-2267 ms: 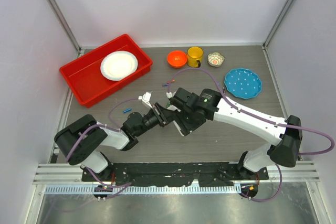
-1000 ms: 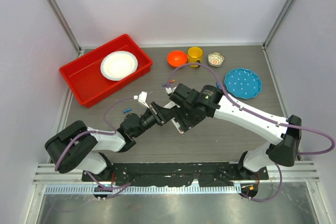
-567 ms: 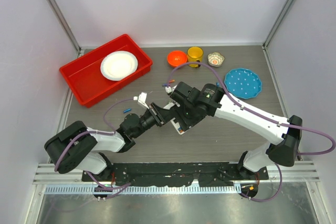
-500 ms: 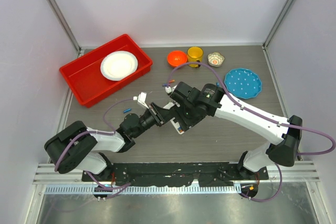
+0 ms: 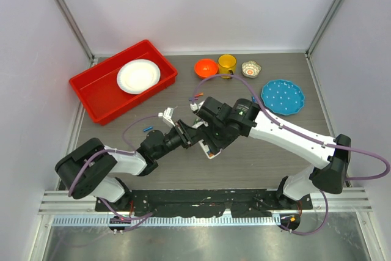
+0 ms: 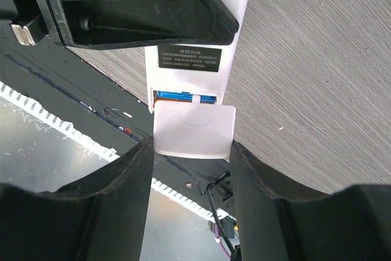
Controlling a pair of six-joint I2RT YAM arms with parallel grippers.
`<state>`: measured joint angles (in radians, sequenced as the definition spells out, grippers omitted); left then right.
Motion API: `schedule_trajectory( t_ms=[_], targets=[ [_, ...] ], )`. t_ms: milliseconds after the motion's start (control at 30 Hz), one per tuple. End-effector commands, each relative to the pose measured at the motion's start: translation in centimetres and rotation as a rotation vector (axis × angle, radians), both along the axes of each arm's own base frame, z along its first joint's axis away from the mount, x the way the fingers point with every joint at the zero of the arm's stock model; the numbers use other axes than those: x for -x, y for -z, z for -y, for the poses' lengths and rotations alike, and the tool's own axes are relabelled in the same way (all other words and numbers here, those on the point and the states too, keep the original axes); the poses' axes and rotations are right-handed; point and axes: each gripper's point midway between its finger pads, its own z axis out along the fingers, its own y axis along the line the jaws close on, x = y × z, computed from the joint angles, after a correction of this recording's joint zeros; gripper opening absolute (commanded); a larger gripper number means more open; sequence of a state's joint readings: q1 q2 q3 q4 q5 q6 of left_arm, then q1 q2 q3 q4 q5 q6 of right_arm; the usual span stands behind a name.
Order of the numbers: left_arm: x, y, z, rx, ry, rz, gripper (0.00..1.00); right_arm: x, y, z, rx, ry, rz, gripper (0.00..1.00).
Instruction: Load the batteries into the remote control
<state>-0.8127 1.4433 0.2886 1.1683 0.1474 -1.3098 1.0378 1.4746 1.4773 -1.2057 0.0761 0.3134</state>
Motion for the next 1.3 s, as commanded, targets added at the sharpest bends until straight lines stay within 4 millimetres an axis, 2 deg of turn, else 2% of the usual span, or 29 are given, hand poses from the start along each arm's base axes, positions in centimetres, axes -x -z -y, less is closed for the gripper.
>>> schedule_trajectory(
  t_ms=[0,133,633,1267],
  targets=[
    [-0.2,-2.7,0.6,0.071,0.02,0.039,0.0,0.2,0.2,-0.5,0.007,-0.024,0.003,0.01],
    [-0.2,-3.1,0.4,0.074,0.013,0.048,0.0,0.3,0.5,-0.9,0.007,-0.022,0.003,0.01],
    [-1.1,-2.3,-1.3,0.057,-0.092,0.019,0.0,-0.3,1.5,-1.0,0.021,0.036,0.021,0.01],
    [-0.7,-2.7,-1.0,0.068,-0.065,0.03,0.0,-0.6,1.9,-1.5,0.013,0.044,0.029,0.01]
  ],
)
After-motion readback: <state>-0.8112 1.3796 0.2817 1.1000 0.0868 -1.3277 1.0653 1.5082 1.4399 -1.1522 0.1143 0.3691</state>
